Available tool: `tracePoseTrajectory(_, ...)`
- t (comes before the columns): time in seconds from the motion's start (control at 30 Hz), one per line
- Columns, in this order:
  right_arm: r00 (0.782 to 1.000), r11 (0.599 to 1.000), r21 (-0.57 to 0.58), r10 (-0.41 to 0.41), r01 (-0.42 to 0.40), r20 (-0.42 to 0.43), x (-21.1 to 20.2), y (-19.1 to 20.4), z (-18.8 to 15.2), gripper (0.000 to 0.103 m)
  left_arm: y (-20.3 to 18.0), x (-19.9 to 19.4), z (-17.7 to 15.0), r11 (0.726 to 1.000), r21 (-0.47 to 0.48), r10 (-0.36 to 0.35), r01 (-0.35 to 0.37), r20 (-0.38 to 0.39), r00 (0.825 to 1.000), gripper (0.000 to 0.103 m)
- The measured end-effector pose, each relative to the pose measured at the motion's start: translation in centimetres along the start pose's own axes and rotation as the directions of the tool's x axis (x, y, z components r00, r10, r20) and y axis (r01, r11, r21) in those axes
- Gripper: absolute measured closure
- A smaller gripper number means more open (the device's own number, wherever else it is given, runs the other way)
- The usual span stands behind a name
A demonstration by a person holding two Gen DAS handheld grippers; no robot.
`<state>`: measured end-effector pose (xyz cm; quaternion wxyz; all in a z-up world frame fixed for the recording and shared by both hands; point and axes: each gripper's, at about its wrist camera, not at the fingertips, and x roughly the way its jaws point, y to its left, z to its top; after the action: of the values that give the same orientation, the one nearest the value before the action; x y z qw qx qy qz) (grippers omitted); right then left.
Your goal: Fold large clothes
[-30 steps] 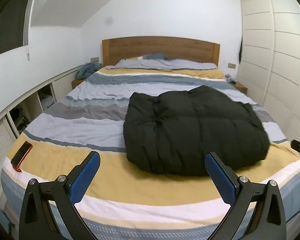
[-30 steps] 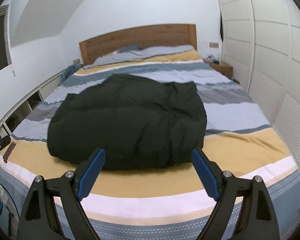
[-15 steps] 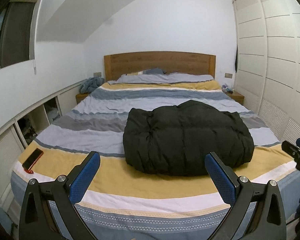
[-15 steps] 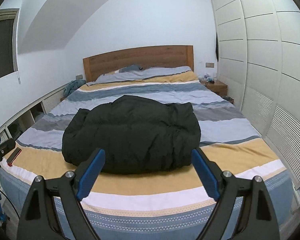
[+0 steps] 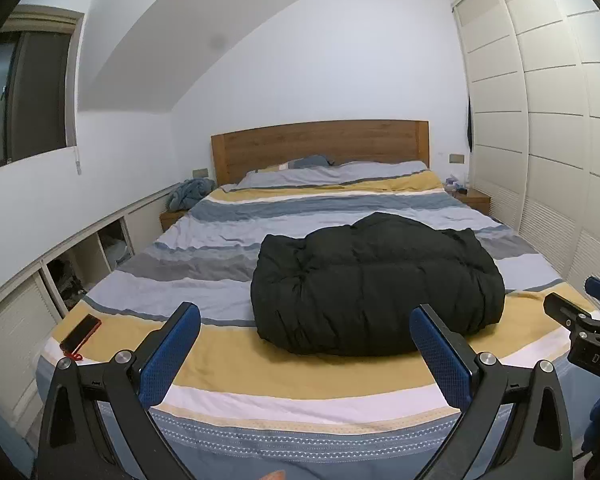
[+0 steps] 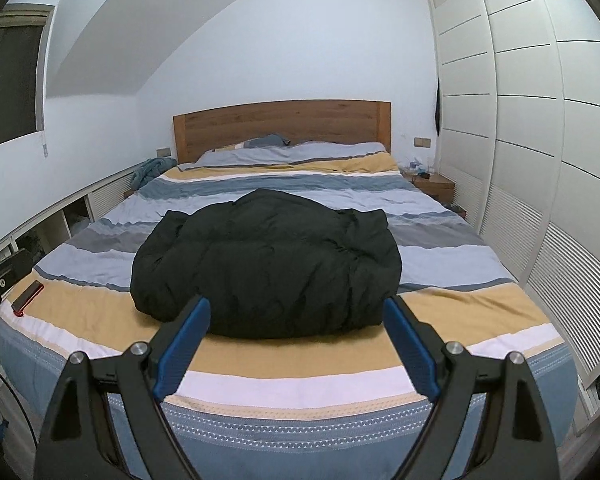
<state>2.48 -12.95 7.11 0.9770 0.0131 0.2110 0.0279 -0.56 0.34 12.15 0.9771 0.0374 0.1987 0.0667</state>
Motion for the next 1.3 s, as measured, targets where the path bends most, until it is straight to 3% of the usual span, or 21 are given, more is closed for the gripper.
tracePoseTrajectory(0.13, 1.000, 1.000, -0.003, -0.015, 0.015, 0.007, -0.1, 0.2, -0.2, 0.015, -0.3, 0.4, -0.4, 1.000, 0.009, 0.025, -0.025, -0.008, 1.000, 0.000)
tracePoseTrajectory(0.47, 0.999, 0.999, -0.028, -0.046, 0.047, 0.028, 0.2, 1.1, -0.9, 0.015, -0.4, 2.6, -2.4, 1.000, -0.028, -0.017, 0.015, -0.069, 0.997, 0.000)
tracePoseTrajectory(0.7, 0.999, 0.999, -0.028, -0.035, 0.035, -0.012, 2.2, 1.1, -2.0, 0.015, -0.3, 4.9, -4.0, 0.999, -0.038, -0.003, -0.002, -0.137, 0.991, 0.000)
tracePoseTrajectory(1.07, 0.992, 0.999, -0.011, -0.038, 0.037, -0.123, 8.2, -0.8, -4.4, 0.015, -0.2, 10.1, -6.4, 0.999, -0.050, 0.008, -0.022, -0.257, 0.966, 0.000)
tracePoseTrajectory(1.3, 0.989, 0.999, -0.046, -0.026, 0.020, -0.148, 14.4, -0.8, -2.4, 0.015, -0.6, 16.5, -4.7, 0.999, -0.029, 0.007, -0.016, -0.274, 0.962, 0.000)
